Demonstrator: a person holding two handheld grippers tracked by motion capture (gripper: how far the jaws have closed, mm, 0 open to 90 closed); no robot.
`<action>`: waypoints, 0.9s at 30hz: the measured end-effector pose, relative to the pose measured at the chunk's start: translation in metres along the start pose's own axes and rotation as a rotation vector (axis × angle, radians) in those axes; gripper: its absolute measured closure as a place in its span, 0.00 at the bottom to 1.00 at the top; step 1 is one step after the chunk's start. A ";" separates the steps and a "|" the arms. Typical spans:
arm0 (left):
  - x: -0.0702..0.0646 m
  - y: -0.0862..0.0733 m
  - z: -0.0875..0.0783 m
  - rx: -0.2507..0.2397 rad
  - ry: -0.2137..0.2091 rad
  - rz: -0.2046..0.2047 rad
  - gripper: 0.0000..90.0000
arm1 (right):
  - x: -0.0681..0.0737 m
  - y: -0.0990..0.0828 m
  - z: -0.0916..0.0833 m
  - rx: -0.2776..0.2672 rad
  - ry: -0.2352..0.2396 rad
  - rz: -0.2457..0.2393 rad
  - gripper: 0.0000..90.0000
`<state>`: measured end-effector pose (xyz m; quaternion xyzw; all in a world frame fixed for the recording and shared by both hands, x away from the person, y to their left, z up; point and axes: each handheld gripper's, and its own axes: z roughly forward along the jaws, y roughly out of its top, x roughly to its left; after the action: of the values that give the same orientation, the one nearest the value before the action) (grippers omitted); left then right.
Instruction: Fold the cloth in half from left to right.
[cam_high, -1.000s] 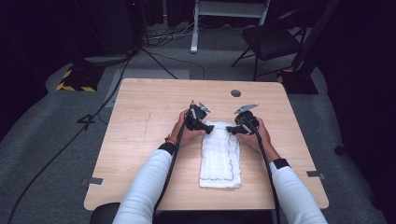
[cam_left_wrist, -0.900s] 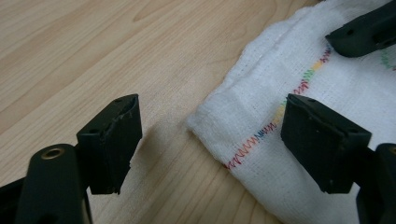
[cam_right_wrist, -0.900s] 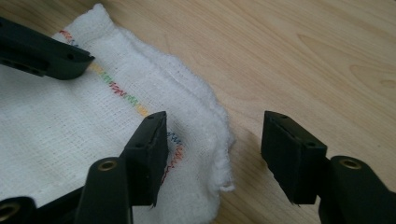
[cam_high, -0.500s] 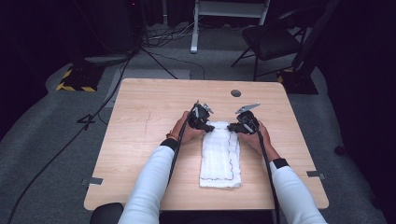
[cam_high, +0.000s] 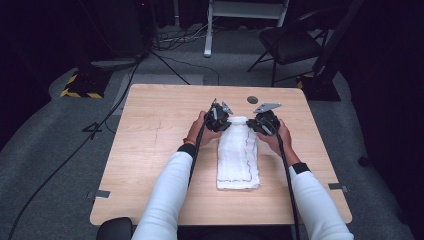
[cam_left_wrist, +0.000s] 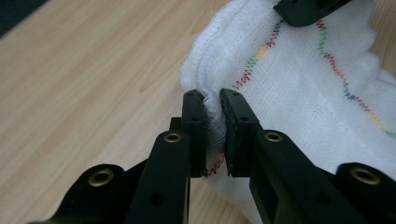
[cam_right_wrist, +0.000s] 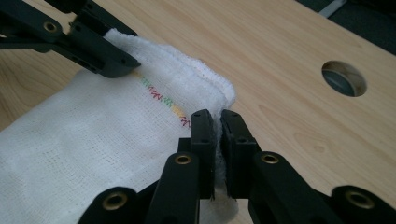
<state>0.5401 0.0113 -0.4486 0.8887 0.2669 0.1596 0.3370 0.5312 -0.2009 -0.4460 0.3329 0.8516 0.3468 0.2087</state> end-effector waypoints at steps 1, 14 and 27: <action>0.000 0.003 -0.003 -0.005 0.006 0.003 0.90 | -0.001 0.001 -0.002 -0.003 -0.004 0.000 0.94; 0.008 0.024 -0.026 -0.046 0.027 0.018 0.90 | -0.002 0.023 -0.026 -0.099 -0.064 -0.034 0.95; -0.006 -0.002 -0.043 -0.090 -0.080 0.053 0.88 | 0.013 0.009 -0.045 -0.098 0.040 -0.081 0.95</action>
<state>0.5143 0.0310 -0.4193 0.8850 0.2220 0.1448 0.3827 0.4996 -0.2066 -0.4105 0.2808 0.8504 0.3859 0.2215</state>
